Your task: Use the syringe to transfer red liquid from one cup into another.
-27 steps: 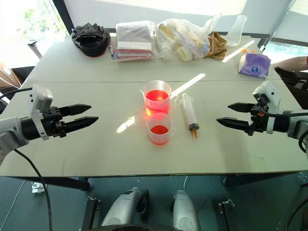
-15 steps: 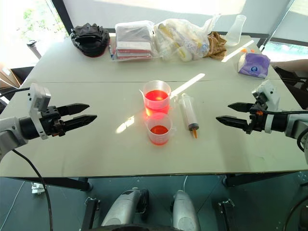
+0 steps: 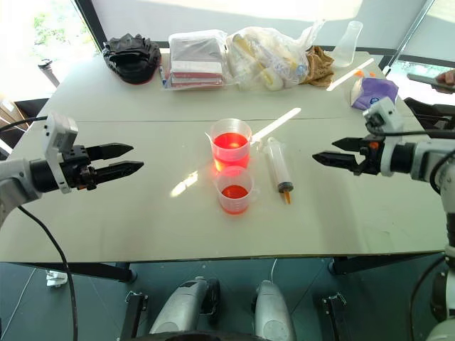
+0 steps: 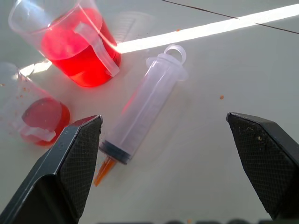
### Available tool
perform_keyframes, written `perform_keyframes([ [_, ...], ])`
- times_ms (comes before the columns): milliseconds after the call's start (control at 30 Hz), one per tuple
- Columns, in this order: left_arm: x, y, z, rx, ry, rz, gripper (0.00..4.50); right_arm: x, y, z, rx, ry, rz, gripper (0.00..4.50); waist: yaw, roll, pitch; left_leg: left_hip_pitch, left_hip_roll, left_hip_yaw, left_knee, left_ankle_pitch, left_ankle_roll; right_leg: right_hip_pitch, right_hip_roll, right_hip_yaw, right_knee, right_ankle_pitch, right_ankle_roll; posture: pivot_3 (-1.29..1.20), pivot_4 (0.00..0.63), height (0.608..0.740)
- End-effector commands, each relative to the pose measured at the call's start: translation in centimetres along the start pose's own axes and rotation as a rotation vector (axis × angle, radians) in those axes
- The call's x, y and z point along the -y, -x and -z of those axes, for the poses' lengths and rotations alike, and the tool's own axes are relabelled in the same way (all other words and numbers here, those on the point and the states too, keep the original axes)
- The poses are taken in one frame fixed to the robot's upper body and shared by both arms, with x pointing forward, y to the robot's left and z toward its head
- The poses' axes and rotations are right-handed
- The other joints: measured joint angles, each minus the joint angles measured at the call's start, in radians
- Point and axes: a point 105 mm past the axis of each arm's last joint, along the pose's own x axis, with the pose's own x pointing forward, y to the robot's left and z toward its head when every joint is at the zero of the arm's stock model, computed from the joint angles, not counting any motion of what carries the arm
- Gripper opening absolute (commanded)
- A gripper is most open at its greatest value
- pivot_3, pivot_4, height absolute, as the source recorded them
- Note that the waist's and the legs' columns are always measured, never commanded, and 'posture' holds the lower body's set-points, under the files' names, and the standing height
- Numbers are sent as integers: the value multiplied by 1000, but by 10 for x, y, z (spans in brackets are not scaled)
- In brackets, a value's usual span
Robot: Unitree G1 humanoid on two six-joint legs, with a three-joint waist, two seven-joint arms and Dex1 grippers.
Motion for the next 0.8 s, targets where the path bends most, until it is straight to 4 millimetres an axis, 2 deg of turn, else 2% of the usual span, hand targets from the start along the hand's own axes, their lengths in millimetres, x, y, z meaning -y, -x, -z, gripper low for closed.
perform_keyframes([
  [33,-4,0,-21,-37,-108,126,3150,-18,-15,-24,-75,-75,-114,4444,-2,1,1,0,0,0,0,0,0,0,0,0,0,1,1,0,150,740],
  [100,-9,-3,-31,-60,-152,184,3150,-22,-30,-33,-148,-128,-133,4444,-4,1,1,-3,0,1,0,1,-1,-2,0,0,0,2,-1,0,150,740],
  [200,-14,-13,-42,-54,-195,236,3150,-12,-52,-35,-238,-173,-78,4444,-6,1,0,-4,0,1,0,1,-1,-3,1,0,1,3,0,0,150,740],
  [333,-7,-23,-55,2,-234,287,3150,-2,-80,-28,-346,-187,-22,4444,-4,0,0,-9,-1,2,1,5,-3,-5,1,0,1,3,1,0,150,740],
  [467,12,-26,-51,24,-229,329,3150,8,-96,-21,-402,-160,30,4444,-4,0,0,-26,-2,2,6,6,-3,-21,2,0,7,5,3,0,150,740],
  [667,17,-25,-45,46,-208,291,3150,3,-113,-16,-430,-115,21,4444,-6,0,0,-26,-2,2,7,7,-4,-21,3,-1,7,5,5,0,150,740],
  [800,15,-24,-34,37,-196,244,3150,-4,-132,0,-480,-99,24,4444,-7,0,0,-23,-1,2,7,9,-6,-19,6,0,8,5,5,0,150,740],
])
